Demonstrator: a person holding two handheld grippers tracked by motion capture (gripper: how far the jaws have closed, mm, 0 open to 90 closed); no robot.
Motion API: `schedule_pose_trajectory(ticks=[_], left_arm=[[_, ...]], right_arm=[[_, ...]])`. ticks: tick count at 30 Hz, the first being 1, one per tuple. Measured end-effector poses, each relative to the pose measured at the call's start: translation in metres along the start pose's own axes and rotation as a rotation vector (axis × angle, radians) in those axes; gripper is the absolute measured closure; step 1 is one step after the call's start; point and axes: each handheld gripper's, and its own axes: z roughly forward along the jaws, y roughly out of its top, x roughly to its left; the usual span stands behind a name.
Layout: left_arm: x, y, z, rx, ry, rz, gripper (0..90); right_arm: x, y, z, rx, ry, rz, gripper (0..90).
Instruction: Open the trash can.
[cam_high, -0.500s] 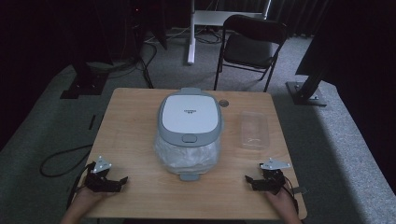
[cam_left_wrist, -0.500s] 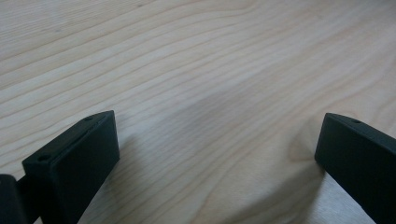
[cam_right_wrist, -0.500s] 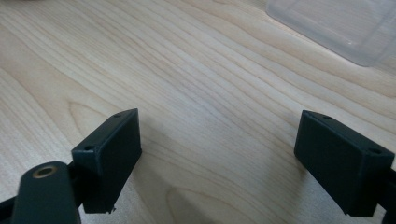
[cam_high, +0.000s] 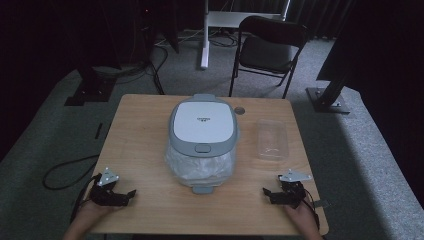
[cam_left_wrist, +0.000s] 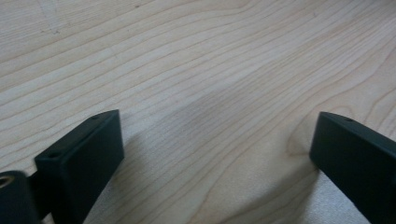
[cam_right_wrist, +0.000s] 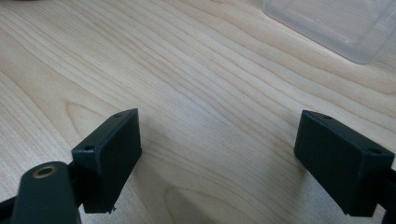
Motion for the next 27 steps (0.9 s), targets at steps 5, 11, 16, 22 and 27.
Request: schedule_pose_trajectory(ticks=[5, 11, 16, 22, 27], left_arm=[[-0.005, 0.003, 0.000, 0.010, -0.019, -0.003, 4.3], [-0.007, 0.013, -0.007, -0.023, -0.033, -0.016, 4.3], [-0.012, 0.021, -0.011, -0.038, -0.055, -0.014, 4.3], [-0.013, 0.027, -0.012, -0.057, -0.080, -0.017, 4.4], [-0.016, 0.038, -0.020, -0.094, -0.111, -0.016, 4.4]], right_arm=[[0.000, 0.000, 0.000, 0.000, 0.000, 0.000, 14.2], [0.000, 0.000, 0.000, 0.000, 0.000, 0.000, 14.1], [0.000, 0.000, 0.000, 0.001, 0.000, 0.001, 14.2], [0.000, 0.000, 0.000, 0.001, 0.000, 0.001, 14.2], [0.000, 0.000, 0.000, 0.001, 0.000, 0.000, 14.2]])
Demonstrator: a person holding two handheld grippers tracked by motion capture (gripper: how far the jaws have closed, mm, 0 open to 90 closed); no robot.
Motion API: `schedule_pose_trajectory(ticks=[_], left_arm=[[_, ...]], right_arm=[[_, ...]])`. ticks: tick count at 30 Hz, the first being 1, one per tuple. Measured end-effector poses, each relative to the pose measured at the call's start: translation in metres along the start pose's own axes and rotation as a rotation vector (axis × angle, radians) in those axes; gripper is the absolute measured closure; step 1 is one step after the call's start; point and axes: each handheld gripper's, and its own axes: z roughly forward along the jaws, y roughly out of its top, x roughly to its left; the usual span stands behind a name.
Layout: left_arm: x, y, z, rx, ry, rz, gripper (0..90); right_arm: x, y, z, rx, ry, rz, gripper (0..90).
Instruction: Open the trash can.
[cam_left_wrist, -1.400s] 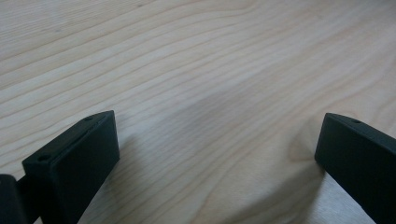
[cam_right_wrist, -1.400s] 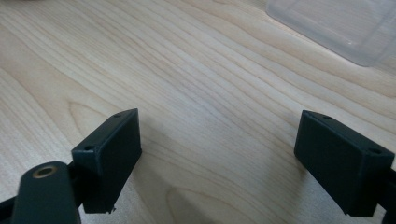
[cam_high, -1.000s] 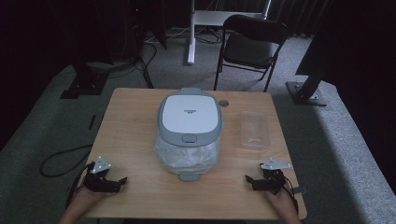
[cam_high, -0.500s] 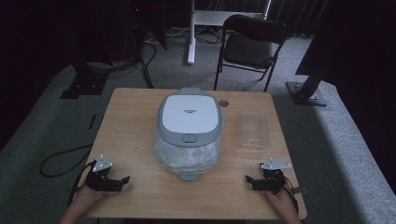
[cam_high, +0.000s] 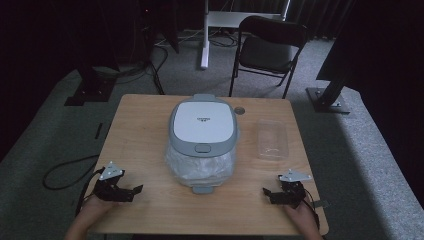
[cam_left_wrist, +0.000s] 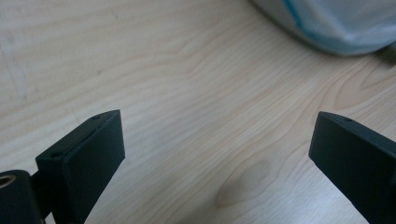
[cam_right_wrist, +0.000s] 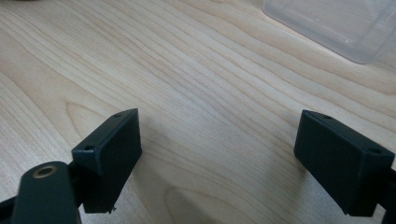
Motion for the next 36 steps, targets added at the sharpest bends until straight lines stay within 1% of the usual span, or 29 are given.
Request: schedule_pose_trajectory(ticks=[4, 5, 6, 7, 8, 9, 10, 11, 12, 13, 14, 15, 16, 17, 18, 19, 22, 24, 25, 26, 27, 29, 30, 32, 33, 36], left_arm=[[-0.005, 0.011, -0.007, -0.018, -0.014, 0.010, 4.4], [-0.005, 0.011, -0.007, -0.018, -0.014, 0.010, 4.4], [-0.009, 0.017, -0.011, -0.026, -0.009, 0.029, 4.4], [-0.009, 0.017, -0.011, -0.026, -0.009, 0.029, 4.4], [-0.012, 0.023, -0.014, -0.031, -0.007, 0.048, 4.4], [-0.012, 0.023, -0.014, -0.031, -0.007, 0.048, 4.4], [-0.014, 0.030, -0.017, -0.037, -0.019, 0.057, 4.4], [-0.015, 0.034, -0.018, -0.039, -0.022, 0.067, 4.4], [-0.015, 0.034, -0.018, -0.039, -0.022, 0.067, 4.4], [-0.018, 0.043, -0.019, -0.049, -0.019, 0.081, 4.4], [-0.018, 0.043, -0.019, -0.049, -0.019, 0.081, 4.5], [-0.019, 0.051, -0.021, -0.065, -0.029, 0.094, 4.5], [-0.019, 0.051, -0.021, -0.065, -0.029, 0.094, 4.5], [-0.021, 0.056, -0.023, -0.070, -0.026, 0.107, 4.5], [-0.024, 0.062, -0.025, -0.083, -0.033, 0.117, 4.5], [-0.024, 0.062, -0.025, -0.083, -0.033, 0.117, 4.5], [-0.029, 0.070, -0.027, -0.099, -0.040, 0.134, 4.5], [-0.032, 0.075, -0.031, -0.119, -0.066, 0.139, 4.5], [-0.034, 0.081, -0.034, -0.135, -0.074, 0.145, 4.4], [-0.034, 0.081, -0.034, -0.135, -0.074, 0.145, 4.5], [-0.036, 0.087, -0.037, -0.152, -0.093, 0.146, 4.5], [-0.037, 0.090, -0.039, -0.157, -0.091, 0.150, 4.5], [-0.038, 0.092, -0.040, -0.165, -0.100, 0.150, 4.4], [-0.042, 0.098, -0.043, -0.185, -0.094, 0.157, 4.5], [-0.045, 0.102, -0.045, -0.200, -0.112, 0.161, 4.4], [-0.052, 0.109, -0.047, -0.206, -0.119, 0.185, 4.4]], right_arm=[[0.000, 0.000, 0.000, 0.001, 0.000, 0.001, 14.2], [0.000, 0.000, 0.000, 0.001, 0.000, 0.001, 14.2], [0.000, 0.000, 0.000, 0.000, 0.000, 0.001, 14.2], [0.000, 0.000, 0.000, 0.000, 0.000, 0.001, 14.2], [0.000, 0.000, 0.000, 0.000, 0.000, 0.002, 14.2], [0.000, 0.000, 0.000, 0.000, 0.000, 0.001, 14.2], [0.000, 0.000, 0.000, 0.001, 0.000, 0.003, 14.2], [0.000, 0.000, 0.000, 0.000, 0.000, 0.002, 14.2], [0.000, 0.000, 0.000, 0.002, 0.000, 0.003, 14.2], [0.000, 0.000, 0.000, 0.001, 0.000, 0.002, 14.2], [0.000, 0.000, 0.000, 0.001, 0.000, 0.002, 14.2], [0.000, 0.000, 0.000, 0.002, 0.000, 0.003, 14.2], [0.000, 0.000, 0.000, 0.002, 0.000, 0.003, 14.2], [0.000, 0.000, 0.000, 0.001, 0.000, 0.002, 14.2], [0.000, 0.000, 0.000, 0.002, 0.000, 0.003, 14.2], [0.000, 0.000, 0.000, 0.002, 0.000, 0.003, 14.2], [0.000, 0.000, 0.000, 0.001, 0.000, 0.003, 14.2], [0.000, 0.000, 0.000, 0.002, -0.001, 0.005, 14.2], [0.000, 0.000, 0.000, 0.002, -0.001, 0.005, 14.2], [0.000, 0.000, 0.000, 0.002, -0.001, 0.005, 14.2], [0.000, 0.000, 0.000, 0.002, -0.002, 0.006, 14.2], [0.000, 0.000, 0.000, 0.002, -0.002, 0.006, 14.2], [0.000, 0.000, 0.000, 0.002, -0.002, 0.006, 14.2], [0.000, 0.000, 0.000, 0.002, -0.003, 0.007, 14.2], [0.000, 0.000, 0.000, 0.002, -0.003, 0.007, 14.2], [0.000, 0.000, 0.000, 0.002, -0.004, 0.008, 14.2]])
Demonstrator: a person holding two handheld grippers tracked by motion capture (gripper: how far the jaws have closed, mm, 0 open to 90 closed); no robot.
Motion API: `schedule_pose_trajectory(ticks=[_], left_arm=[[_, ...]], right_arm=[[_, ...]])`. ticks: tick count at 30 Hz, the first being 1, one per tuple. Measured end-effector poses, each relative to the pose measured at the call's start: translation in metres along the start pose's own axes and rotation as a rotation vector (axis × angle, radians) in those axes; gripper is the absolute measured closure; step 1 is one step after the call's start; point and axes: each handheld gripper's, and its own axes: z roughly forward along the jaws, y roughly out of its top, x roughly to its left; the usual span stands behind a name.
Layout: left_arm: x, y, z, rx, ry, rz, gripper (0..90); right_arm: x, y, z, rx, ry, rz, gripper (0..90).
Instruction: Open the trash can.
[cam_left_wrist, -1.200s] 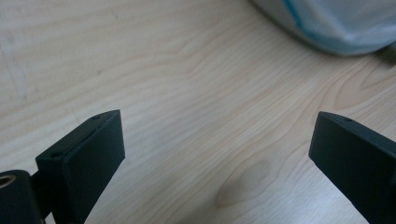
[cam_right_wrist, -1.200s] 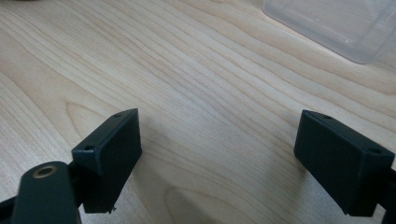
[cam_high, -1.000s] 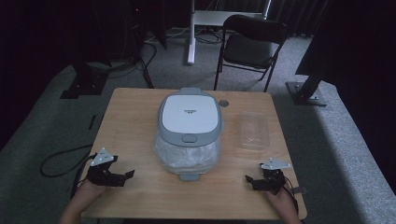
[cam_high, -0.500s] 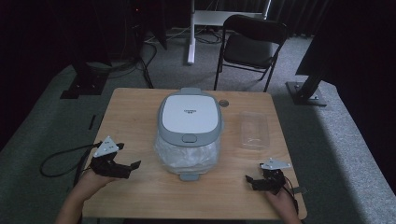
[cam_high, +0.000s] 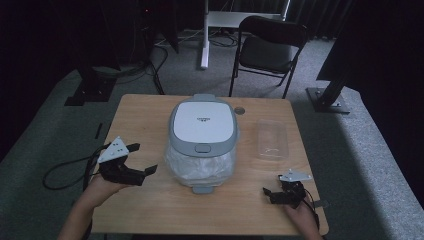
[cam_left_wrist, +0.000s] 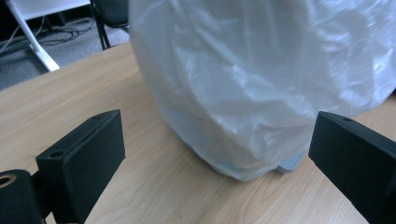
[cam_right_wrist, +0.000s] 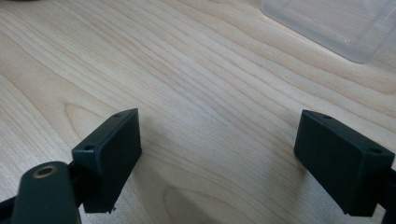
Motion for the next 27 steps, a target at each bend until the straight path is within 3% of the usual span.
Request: schedule_pose_trajectory(ticks=[4, 10, 12, 16, 18, 22, 23, 27], left_arm=[[-0.004, 0.008, -0.001, -0.015, -0.007, 0.017, 7.2], [-0.008, 0.028, -0.006, -0.076, -0.051, 0.012, 7.4], [-0.011, 0.035, -0.009, -0.087, -0.057, 0.028, 14.1], [-0.016, 0.048, -0.012, -0.131, -0.092, 0.039, 15.5], [-0.020, 0.053, -0.011, -0.151, -0.089, 0.062, 24.7], [-0.027, 0.059, -0.007, -0.179, -0.110, 0.070, 34.9], [-0.031, 0.062, -0.003, -0.188, -0.137, 0.071, 36.1], [-0.036, 0.067, 0.004, -0.193, -0.141, 0.073, 45.2]], right_arm=[[0.000, 0.000, 0.000, 0.000, -0.002, 0.003, 14.2], [0.000, 0.000, 0.000, 0.000, -0.002, 0.002, 14.2], [0.000, 0.000, 0.000, 0.000, -0.002, 0.002, 14.2], [0.000, 0.000, 0.000, 0.000, -0.002, 0.002, 14.3], [0.000, 0.000, 0.000, 0.000, -0.003, 0.002, 14.4], [0.000, 0.000, 0.000, -0.001, -0.003, 0.003, 14.4], [0.000, 0.000, 0.000, -0.001, -0.003, 0.003, 14.5], [0.000, 0.000, 0.000, -0.001, -0.003, 0.003, 14.4]])
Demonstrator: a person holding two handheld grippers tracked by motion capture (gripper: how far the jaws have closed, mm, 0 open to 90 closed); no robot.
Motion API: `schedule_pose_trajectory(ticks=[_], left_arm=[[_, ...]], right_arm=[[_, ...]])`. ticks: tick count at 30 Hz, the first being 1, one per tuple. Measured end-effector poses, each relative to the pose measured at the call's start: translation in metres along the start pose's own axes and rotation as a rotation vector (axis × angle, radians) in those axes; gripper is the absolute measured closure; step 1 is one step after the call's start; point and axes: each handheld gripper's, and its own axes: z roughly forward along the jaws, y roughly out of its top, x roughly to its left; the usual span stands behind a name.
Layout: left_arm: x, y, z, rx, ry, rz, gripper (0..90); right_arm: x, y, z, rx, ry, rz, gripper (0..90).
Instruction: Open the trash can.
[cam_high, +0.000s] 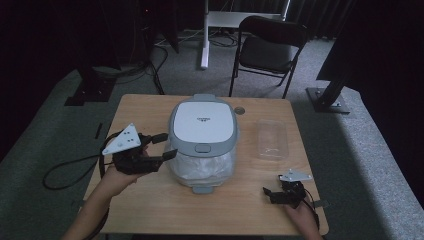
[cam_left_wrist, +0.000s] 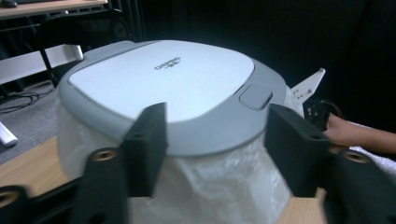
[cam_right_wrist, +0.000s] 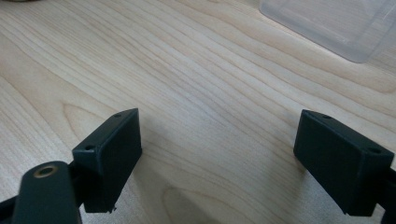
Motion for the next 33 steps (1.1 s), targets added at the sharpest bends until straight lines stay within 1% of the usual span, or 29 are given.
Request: schedule_pose_trajectory(ticks=[1, 2, 3, 4, 5, 6, 7, 9, 10, 11, 12, 14, 15, 16, 18, 19, 20, 21, 22, 23, 24, 26, 28, 29, 30, 31, 33], left_arm=[[-0.003, 0.003, 0.005, -0.001, -0.008, 0.008, 48.7], [-0.003, 0.003, 0.005, -0.001, -0.008, 0.008, 50.3], [-0.007, 0.005, 0.011, 0.006, -0.004, 0.018, 55.0], [-0.007, 0.005, 0.011, 0.006, -0.004, 0.018, 56.2], [-0.009, 0.006, 0.013, 0.003, -0.018, 0.016, 56.2], [-0.012, 0.006, 0.018, 0.004, -0.009, 0.023, 61.9], [-0.012, 0.006, 0.018, 0.004, -0.009, 0.023, 62.2], [-0.016, 0.006, 0.023, 0.001, -0.001, 0.043, 63.4], [-0.017, 0.006, 0.025, -0.002, -0.004, 0.040, 68.0], [-0.018, 0.007, 0.028, -0.003, -0.022, 0.028, 68.1], [-0.019, 0.009, 0.032, -0.002, -0.031, 0.029, 72.7], [-0.020, 0.010, 0.033, -0.002, -0.039, 0.023, 76.3], [-0.020, 0.011, 0.034, -0.007, -0.058, 0.013, 77.3], [-0.021, 0.013, 0.036, -0.009, -0.062, 0.014, 79.9], [-0.022, 0.014, 0.037, -0.016, -0.061, 0.017, 79.9], [-0.024, 0.014, 0.039, -0.014, -0.048, 0.023, 80.0], [-0.025, 0.014, 0.040, -0.014, -0.050, 0.021, 83.7], [-0.025, 0.015, 0.041, -0.019, -0.056, 0.013, 83.7], [-0.026, 0.015, 0.042, -0.021, -0.054, 0.012, 83.8], [-0.026, 0.016, 0.043, -0.017, -0.059, 0.011, 86.8], [-0.025, 0.016, 0.045, -0.016, -0.064, 0.003, 87.1], [-0.025, 0.017, 0.050, 0.003, -0.079, -0.004, 90.0], [-0.026, 0.017, 0.054, 0.009, -0.083, -0.003, 90.0], [-0.027, 0.017, 0.056, 0.014, -0.079, 0.005, 90.0], [-0.027, 0.017, 0.056, 0.014, -0.079, 0.005, 90.0], [-0.027, 0.018, 0.059, 0.025, -0.083, 0.003, 90.0], [-0.027, 0.018, 0.061, 0.026, -0.081, -0.001, 90.0]], right_arm=[[0.000, 0.000, 0.000, 0.000, 0.000, 0.000, 14.4], [0.000, 0.000, 0.000, 0.000, 0.000, 0.000, 14.4], [0.000, 0.000, 0.000, 0.000, 0.000, 0.000, 14.4], [0.000, 0.000, 0.000, 0.000, 0.000, 0.000, 14.5], [0.000, 0.000, 0.000, 0.000, 0.000, 0.000, 14.5], [0.000, 0.000, 0.000, 0.001, -0.001, 0.001, 14.5], [0.000, 0.000, 0.000, 0.001, -0.001, 0.001, 14.5], [0.000, 0.000, 0.000, 0.001, -0.001, 0.002, 14.5], [0.000, 0.000, 0.000, 0.001, -0.001, 0.002, 14.5], [0.000, 0.000, 0.000, 0.001, -0.001, 0.002, 14.5], [0.000, 0.000, 0.000, 0.001, -0.001, 0.003, 14.4], [0.000, 0.000, 0.000, 0.001, -0.001, 0.002, 14.5], [0.000, 0.000, 0.000, 0.001, -0.001, 0.002, 14.5], [0.000, 0.000, 0.000, 0.001, -0.001, 0.002, 14.5], [0.000, 0.000, 0.000, 0.001, -0.001, 0.003, 14.5], [0.000, 0.000, 0.000, 0.001, -0.001, 0.003, 14.5], [0.000, 0.000, 0.000, 0.000, -0.001, 0.002, 14.5], [0.000, 0.000, 0.000, 0.000, -0.001, 0.003, 14.5], [0.000, 0.000, 0.000, 0.000, -0.002, 0.003, 14.5], [0.000, 0.000, 0.000, 0.000, -0.002, 0.003, 14.5], [0.000, 0.000, 0.000, 0.000, -0.002, 0.003, 14.5], [0.000, 0.000, 0.000, 0.000, -0.002, 0.003, 14.5], [0.000, 0.000, 0.000, 0.000, -0.003, 0.003, 14.5], [0.000, 0.000, 0.000, 0.000, -0.003, 0.003, 14.5], [0.000, 0.000, 0.000, 0.000, -0.003, 0.004, 14.5], [0.000, 0.000, 0.000, 0.000, -0.003, 0.004, 14.5], [0.000, 0.000, 0.000, 0.000, -0.003, 0.003, 14.5]])
